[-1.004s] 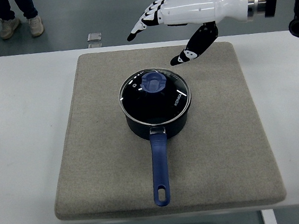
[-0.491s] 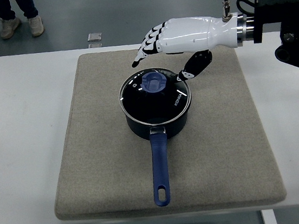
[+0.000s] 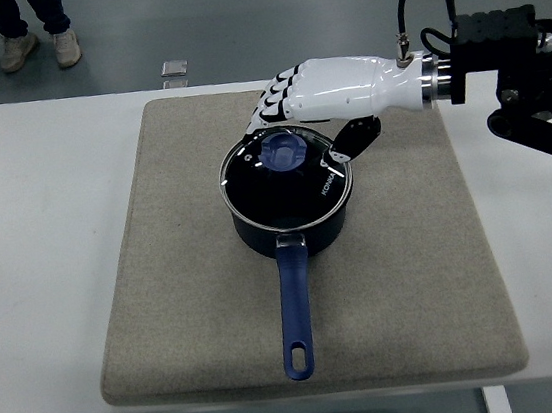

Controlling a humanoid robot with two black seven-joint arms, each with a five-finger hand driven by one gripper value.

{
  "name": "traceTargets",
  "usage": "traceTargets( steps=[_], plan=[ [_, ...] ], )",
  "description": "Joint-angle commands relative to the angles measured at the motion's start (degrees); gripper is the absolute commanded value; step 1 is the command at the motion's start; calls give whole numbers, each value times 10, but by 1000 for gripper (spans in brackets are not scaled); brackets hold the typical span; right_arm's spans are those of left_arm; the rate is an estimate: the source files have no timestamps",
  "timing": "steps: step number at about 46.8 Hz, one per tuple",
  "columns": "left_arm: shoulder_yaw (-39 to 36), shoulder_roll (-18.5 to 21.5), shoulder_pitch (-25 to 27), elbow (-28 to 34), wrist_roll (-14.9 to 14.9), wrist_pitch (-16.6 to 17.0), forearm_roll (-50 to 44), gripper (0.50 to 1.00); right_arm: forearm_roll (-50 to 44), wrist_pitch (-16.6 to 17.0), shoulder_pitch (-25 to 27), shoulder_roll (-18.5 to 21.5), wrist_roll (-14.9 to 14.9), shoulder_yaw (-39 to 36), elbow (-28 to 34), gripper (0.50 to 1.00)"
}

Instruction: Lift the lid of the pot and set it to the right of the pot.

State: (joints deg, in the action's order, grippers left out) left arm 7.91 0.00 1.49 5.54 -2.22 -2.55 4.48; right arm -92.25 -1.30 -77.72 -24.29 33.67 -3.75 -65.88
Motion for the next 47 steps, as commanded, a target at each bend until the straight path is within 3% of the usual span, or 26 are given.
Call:
traceTargets(
  steps=[1, 47],
  plan=[
    [0, 0, 0, 0, 0, 0, 0, 1000, -2, -1, 5, 2, 0, 0, 3, 852],
    [0, 0, 0, 0, 0, 0, 0, 1000, -12, -18, 21, 33, 0, 2, 37, 852]
  ],
)
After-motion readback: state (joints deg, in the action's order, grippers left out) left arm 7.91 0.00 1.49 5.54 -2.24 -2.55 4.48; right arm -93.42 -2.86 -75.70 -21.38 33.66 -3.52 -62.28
